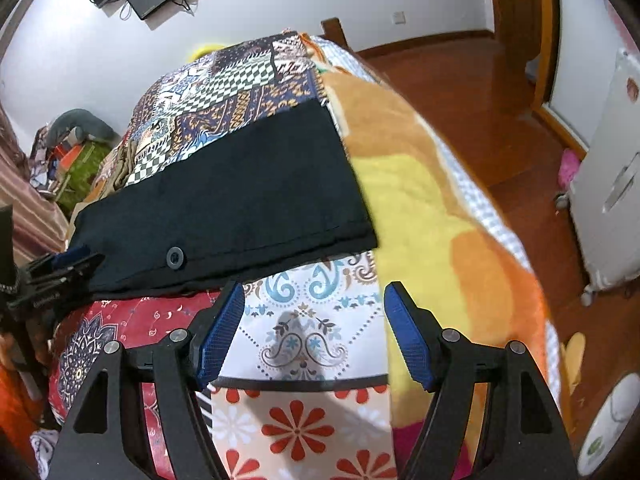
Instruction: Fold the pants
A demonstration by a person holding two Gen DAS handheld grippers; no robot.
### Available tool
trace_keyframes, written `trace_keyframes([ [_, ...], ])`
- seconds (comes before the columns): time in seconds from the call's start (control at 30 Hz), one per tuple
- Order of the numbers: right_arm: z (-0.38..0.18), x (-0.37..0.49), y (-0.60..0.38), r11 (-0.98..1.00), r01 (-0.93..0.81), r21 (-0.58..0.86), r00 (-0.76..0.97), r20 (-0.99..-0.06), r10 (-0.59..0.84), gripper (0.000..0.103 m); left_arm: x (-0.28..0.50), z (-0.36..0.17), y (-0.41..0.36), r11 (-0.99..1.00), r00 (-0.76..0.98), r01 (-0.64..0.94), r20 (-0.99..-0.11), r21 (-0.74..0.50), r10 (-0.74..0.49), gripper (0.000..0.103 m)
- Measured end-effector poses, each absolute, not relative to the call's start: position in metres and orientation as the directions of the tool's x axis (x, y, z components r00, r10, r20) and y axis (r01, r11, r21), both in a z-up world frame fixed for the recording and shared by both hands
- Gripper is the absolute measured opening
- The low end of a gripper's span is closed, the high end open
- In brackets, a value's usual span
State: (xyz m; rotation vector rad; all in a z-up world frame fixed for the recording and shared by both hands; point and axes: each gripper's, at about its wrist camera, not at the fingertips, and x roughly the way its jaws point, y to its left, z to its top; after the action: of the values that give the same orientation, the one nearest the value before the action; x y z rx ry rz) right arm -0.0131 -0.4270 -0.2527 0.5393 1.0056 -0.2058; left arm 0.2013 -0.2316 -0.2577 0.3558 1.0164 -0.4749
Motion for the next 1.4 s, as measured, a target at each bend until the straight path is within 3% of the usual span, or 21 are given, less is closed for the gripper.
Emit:
trace_keyframes([
  [0.2, -0.270, -0.002, -0.430, 0.804, 0.408, 0.433, 0.549, -0.820, 0.164, 0.069, 0.201, -0.260, -0.238, 0.845, 0.417, 0.534, -0.881, 0.039, -0.223, 0.065],
  [0.57, -0.278, 0.008, -0.442, 0.717, 0.434, 0.545, 0.638, -0.748, 0.182, 0.071, 0.201, -0.263, -0.240, 0.847, 0.422, 0.530, -0.879, 0.040, -0.223, 0.070],
  [0.67, -0.276, 0.008, -0.445, 0.705, 0.442, 0.554, 0.663, -0.731, 0.159, 0.063, 0.201, -0.263, -0.240, 0.847, 0.424, 0.530, -0.878, 0.040, -0.224, 0.070],
  [0.93, -0.278, 0.017, -0.457, 0.689, 0.462, 0.558, 0.678, -0.723, 0.131, 0.021, 0.201, -0.264, -0.239, 0.849, 0.424, 0.527, -0.874, 0.027, -0.236, 0.070],
  [1.0, -0.278, 0.020, -0.459, 0.693, 0.460, 0.555, 0.678, -0.723, 0.129, 0.016, 0.201, -0.264, -0.238, 0.850, 0.424, 0.527, -0.874, 0.024, -0.239, 0.070],
  [1.4, -0.233, 0.026, -0.443, 0.798, 0.381, 0.467, 0.745, -0.667, 0.034, 0.007, 0.202, -0.263, -0.237, 0.851, 0.421, 0.525, -0.872, 0.010, -0.249, 0.070],
])
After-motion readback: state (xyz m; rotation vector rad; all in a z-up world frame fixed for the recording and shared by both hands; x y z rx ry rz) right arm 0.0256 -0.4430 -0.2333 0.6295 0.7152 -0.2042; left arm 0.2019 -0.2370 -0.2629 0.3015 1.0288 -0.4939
